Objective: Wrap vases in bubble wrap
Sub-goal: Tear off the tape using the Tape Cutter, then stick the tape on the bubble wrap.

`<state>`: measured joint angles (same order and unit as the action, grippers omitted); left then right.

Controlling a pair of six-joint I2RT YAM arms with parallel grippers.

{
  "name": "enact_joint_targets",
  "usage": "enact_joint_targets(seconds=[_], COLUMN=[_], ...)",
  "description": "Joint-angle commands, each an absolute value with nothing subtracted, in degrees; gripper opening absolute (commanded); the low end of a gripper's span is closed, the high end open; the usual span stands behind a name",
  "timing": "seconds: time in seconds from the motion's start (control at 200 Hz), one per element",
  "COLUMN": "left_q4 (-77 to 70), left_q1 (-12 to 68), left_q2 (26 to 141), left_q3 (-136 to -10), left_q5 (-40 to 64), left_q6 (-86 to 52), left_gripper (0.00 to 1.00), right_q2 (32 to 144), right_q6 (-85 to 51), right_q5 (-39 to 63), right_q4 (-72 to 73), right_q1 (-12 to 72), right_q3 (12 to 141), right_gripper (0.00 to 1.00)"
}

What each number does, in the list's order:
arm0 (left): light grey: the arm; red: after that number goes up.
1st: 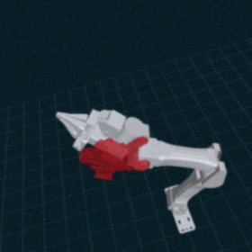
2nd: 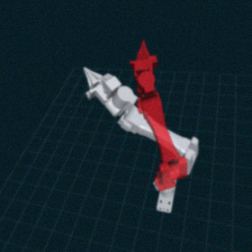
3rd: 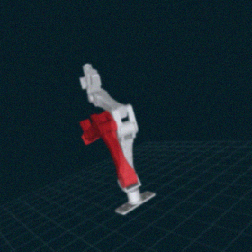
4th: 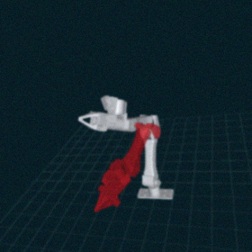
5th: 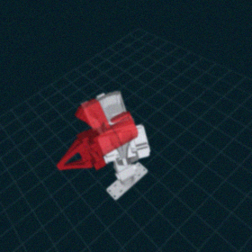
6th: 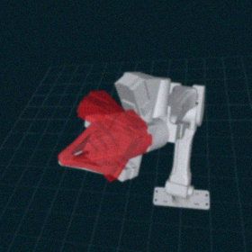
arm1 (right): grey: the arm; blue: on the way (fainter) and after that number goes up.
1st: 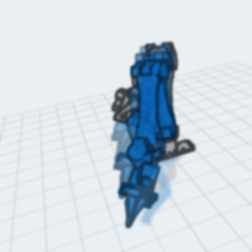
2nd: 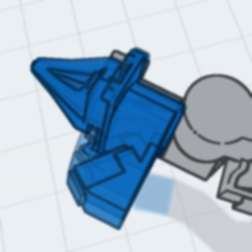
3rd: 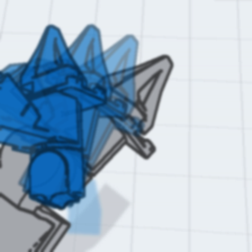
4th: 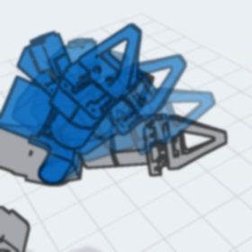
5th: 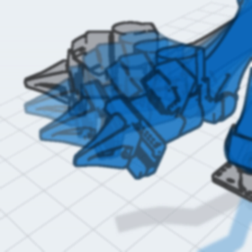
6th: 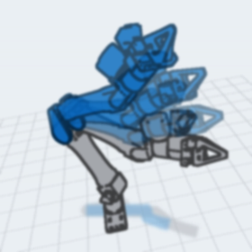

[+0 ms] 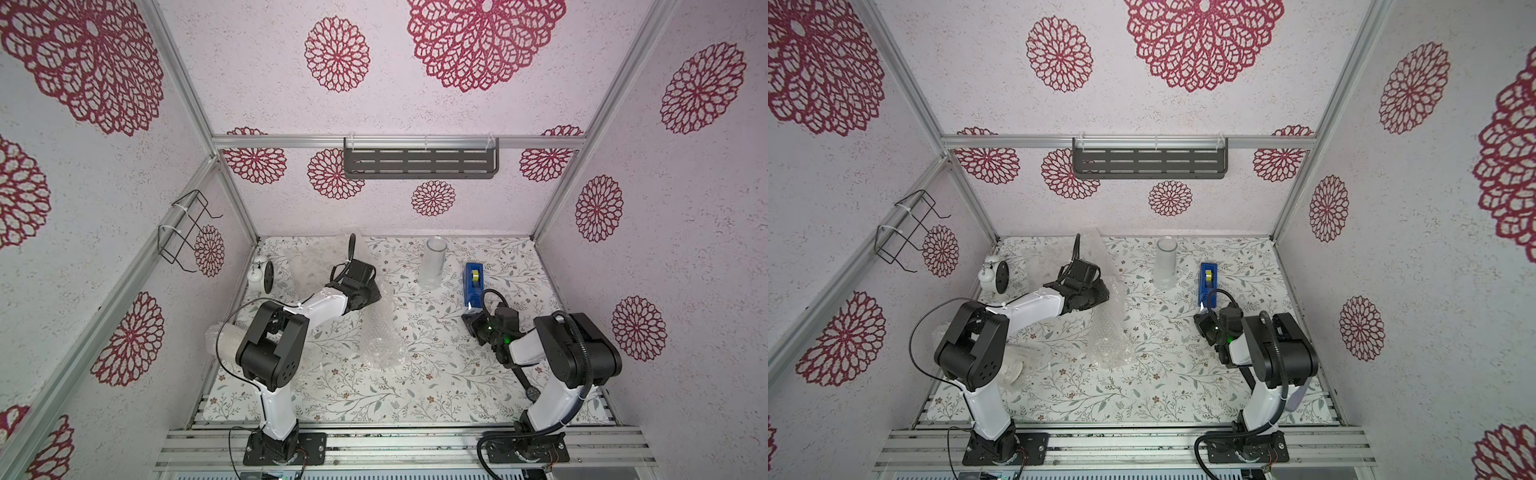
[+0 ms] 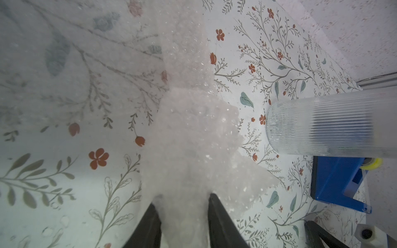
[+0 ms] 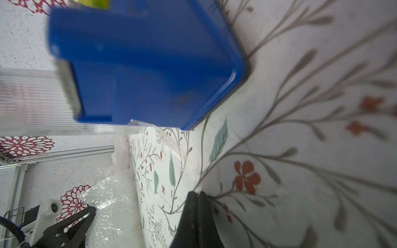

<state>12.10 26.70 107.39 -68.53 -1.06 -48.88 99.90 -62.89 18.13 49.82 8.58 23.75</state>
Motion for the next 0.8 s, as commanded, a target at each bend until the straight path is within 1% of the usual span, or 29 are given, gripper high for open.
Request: enact_joint_targets(seconds=[0.0,0.075,0.145,0.255,0.33,0.405,0.44,0.595,0.796], left_q4=[20.57,20.46,20.48,20.10,19.83,19.75,19.81,20.33,20.85], left_q1=[28.05,28.09,28.12,28.30,28.46,28.79,28.92,29.70,30.93], left_q2=[111.87,111.97,111.97,111.92,111.97,111.97,113.97,115.23,116.84], left_q3=[-66.18,-66.33,-66.70,-66.64,-66.70,-67.09,-67.26,-68.84,-70.73], left_q5=[0.00,0.39,0.96,1.08,1.35,1.82,1.86,2.88,3.93], left_q6=[-48.17,-47.76,-47.22,-46.76,-46.67,-46.33,-46.08,-44.64,-42.16], left_gripper=[0.36,0.36,0.35,0.35,0.35,0.35,0.35,0.35,0.35], right_q2=[93.99,89.94,87.01,84.74,85.04,86.06,86.66,90.03,92.67], right_q6=[-55.98,-50.05,-43.88,-36.99,-33.45,-27.68,-24.34,-9.78,3.06], right_q5=[19.36,22.00,23.49,27.20,30.91,33.81,33.94,36.87,37.40], right_q4=[42.09,38.04,30.48,26.21,24.78,19.81,15.86,-0.42,-13.61], right_q1=[10.78,13.01,15.69,19.72,21.68,24.20,25.34,27.99,30.27], right_q3=[24.67,27.28,31.25,35.48,38.10,42.04,44.22,53.55,60.97], right_gripper=[0.00,0.00,0.00,0.00,0.00,0.00,0.00,0.00,0.00])
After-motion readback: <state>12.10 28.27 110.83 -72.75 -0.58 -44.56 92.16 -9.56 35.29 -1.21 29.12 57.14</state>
